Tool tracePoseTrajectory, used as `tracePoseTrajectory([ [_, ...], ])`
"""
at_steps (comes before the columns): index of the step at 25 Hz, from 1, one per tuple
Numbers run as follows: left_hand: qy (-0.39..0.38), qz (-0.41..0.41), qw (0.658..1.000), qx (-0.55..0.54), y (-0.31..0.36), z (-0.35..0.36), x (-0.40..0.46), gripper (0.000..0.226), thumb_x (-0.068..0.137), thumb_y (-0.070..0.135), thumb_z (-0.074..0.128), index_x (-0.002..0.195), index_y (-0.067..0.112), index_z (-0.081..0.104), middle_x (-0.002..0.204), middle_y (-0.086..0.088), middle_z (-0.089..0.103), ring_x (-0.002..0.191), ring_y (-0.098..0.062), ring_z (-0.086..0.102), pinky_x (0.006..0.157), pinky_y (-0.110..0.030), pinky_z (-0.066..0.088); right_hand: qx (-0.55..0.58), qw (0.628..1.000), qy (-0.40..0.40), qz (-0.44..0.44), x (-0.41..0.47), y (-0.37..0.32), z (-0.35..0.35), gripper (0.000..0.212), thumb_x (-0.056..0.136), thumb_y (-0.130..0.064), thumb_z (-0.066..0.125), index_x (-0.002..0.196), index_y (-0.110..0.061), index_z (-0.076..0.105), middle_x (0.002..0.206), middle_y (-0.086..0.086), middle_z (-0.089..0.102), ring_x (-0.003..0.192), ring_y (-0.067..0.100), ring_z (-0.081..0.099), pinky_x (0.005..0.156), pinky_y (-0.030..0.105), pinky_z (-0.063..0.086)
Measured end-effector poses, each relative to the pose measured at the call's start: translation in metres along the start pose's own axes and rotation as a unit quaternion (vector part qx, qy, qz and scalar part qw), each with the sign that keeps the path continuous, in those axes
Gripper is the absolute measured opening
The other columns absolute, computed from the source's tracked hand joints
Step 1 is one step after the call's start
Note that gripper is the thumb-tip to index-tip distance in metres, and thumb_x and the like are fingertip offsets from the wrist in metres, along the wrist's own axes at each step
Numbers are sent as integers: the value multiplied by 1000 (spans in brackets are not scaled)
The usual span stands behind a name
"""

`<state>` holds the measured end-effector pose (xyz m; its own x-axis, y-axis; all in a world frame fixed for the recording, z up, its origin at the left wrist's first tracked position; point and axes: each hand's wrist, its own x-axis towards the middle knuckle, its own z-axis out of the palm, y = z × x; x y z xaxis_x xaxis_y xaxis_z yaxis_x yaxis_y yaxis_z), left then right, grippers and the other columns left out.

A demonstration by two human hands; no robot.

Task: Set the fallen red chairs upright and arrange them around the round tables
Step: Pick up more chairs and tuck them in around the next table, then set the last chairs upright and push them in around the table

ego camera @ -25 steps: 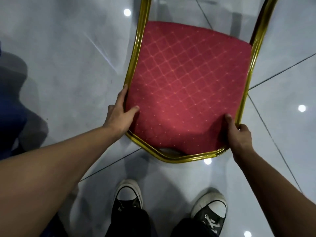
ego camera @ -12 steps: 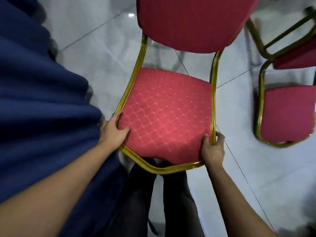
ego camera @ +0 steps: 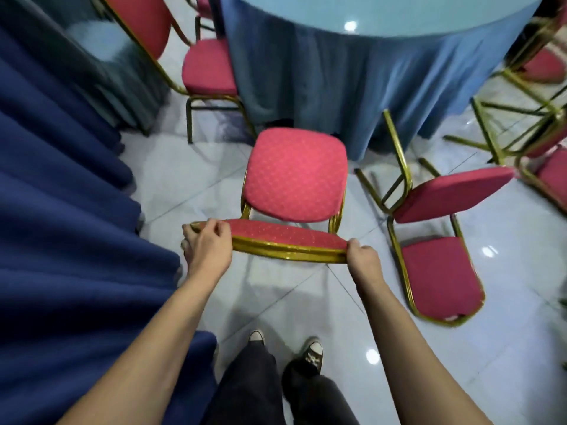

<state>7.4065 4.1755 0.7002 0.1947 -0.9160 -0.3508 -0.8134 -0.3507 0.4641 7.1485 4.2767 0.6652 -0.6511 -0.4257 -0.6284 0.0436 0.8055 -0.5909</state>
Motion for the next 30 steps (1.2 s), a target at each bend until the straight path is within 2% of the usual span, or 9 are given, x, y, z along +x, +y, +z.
tracePoseTrajectory([
  [3,10,121,989,81,39,-5,7,49,105,49,19,128,29,56,160,-15,25,150,-36,13,120,-51,10,-104,979,45,-171,-9,-35,-1,69,91,-51,19,125,-7,60,128,18,56,120,35,47,102,45,37],
  [6,-19,230,971,67,58,-14,43,53,103,55,14,124,25,53,143,-13,46,141,-37,30,119,-52,22,-140,951,63,-267,-11,-64,6,65,99,-63,22,144,-22,45,151,12,38,142,29,28,118,49,25],
  [10,-43,257,961,86,80,-22,79,58,99,61,11,114,25,54,120,-15,56,118,-34,46,107,-50,34,-150,951,36,-270,-5,-93,10,62,99,-65,33,155,-39,24,165,7,7,153,26,2,124,49,11],
  [14,-47,271,957,90,87,-22,67,61,99,58,5,111,24,55,121,-10,55,129,-32,40,116,-54,19,-148,954,42,-258,-2,-101,14,65,96,-68,24,154,-39,24,166,8,7,154,22,-3,125,47,5],
  [17,-69,330,936,106,112,-18,56,52,100,54,10,105,28,55,106,1,58,113,-28,51,117,-53,22,-173,956,38,-235,0,-103,9,66,93,-74,22,150,-41,30,162,4,17,152,24,6,124,46,13],
  [20,-113,432,878,170,156,-6,36,37,100,53,24,108,32,53,106,8,58,99,-20,52,97,-42,36,-172,953,23,-247,2,-108,-21,53,99,-60,40,146,-35,42,147,-2,38,139,20,34,116,40,32],
  [22,-163,473,849,169,185,8,16,26,102,46,35,117,34,52,115,10,55,102,-16,48,95,-39,37,-144,957,34,-251,0,-101,-51,48,101,-49,47,146,-31,44,143,-7,43,133,12,41,112,35,37],
  [26,-224,546,791,162,236,47,-53,27,102,40,40,124,34,54,125,10,54,112,-16,47,101,-39,37,-96,962,122,-224,-5,-57,-127,42,101,-40,50,143,-31,47,140,-10,47,129,7,43,109,30,38],
  [30,-270,576,760,136,270,97,-134,26,101,38,43,124,31,54,122,8,58,113,-16,51,99,-39,43,-44,960,190,-199,-4,8,-211,38,99,-30,55,137,-28,52,135,-8,52,124,8,48,100,23,38],
])
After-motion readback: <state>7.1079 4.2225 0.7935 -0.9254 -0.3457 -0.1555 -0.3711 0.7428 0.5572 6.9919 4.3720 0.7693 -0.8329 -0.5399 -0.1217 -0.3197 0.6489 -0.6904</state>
